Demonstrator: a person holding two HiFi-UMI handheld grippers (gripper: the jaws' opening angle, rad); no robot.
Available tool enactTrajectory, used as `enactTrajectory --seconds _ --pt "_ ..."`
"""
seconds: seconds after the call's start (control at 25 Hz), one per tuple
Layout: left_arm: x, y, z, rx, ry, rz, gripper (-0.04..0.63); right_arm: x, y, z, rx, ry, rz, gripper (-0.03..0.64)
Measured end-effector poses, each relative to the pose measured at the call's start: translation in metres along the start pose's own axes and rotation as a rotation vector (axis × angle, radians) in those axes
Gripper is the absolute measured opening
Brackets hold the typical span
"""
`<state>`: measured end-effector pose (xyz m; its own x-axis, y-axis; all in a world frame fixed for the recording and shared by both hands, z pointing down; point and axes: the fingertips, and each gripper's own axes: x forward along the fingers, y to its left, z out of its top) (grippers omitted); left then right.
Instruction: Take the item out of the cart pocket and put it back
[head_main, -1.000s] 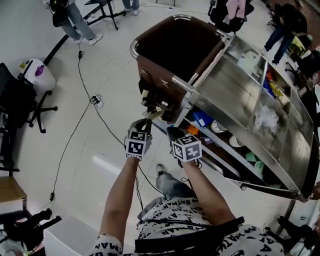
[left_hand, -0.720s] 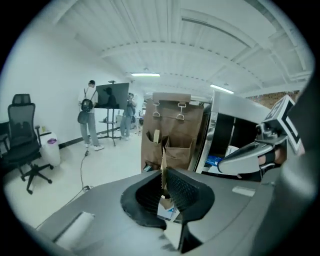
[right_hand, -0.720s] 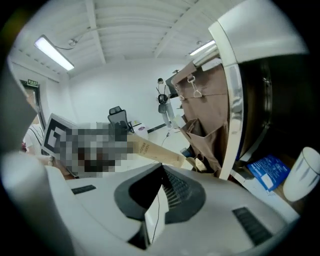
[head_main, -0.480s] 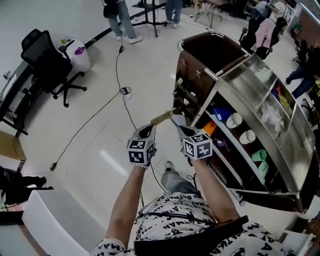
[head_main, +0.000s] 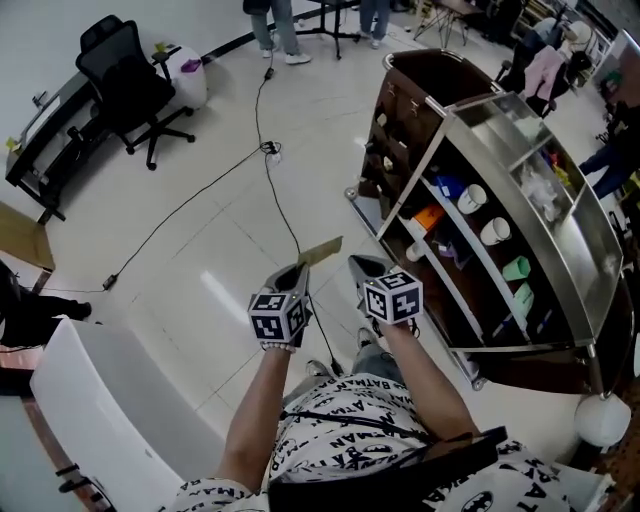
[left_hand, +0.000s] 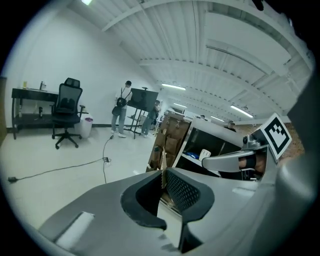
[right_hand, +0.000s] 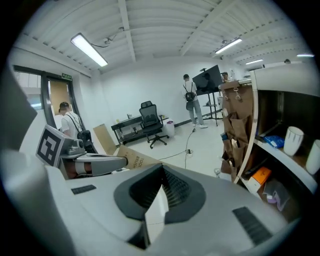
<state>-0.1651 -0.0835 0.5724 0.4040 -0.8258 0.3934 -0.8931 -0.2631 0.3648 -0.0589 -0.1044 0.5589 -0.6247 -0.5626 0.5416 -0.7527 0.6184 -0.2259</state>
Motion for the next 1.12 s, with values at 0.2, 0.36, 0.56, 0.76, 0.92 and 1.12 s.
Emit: enactTrajectory --seconds 0.2,0.36,0.56,0.76,0.92,1.12 --pt "-0.030 -0.016 -0.017 -0.030 -0.019 0.023 0.022 -0.020 0.020 -0.020 -0.024 0.034 0.029 0.000" --pt "-0.041 -0.030 -0.014 -0.031 -0.044 0.035 0.023 -0.041 0.016 -0.028 -0.003 0.024 0.033 0.000" --pt "-0.031 -0.059 0.000 -0.007 -0.078 0.027 0.023 -0.065 -0.009 -0.025 0.010 -0.016 0.027 0.000" --pt "-0.029 -0.086 -0.002 -0.018 -0.076 0.020 0.023 -0.087 -0.017 -0.026 0.013 -0.029 0.036 0.000" --pt "-0.029 -0.101 -0.004 -0.010 -0.067 0.011 0.023 -0.098 -0.017 -0.031 0.027 -0.035 0.047 0.000" --pt "-0.028 -0.113 -0.005 -0.004 -0.077 0.002 0.025 -0.108 -0.026 -0.030 0.049 -0.054 0.033 0.000"
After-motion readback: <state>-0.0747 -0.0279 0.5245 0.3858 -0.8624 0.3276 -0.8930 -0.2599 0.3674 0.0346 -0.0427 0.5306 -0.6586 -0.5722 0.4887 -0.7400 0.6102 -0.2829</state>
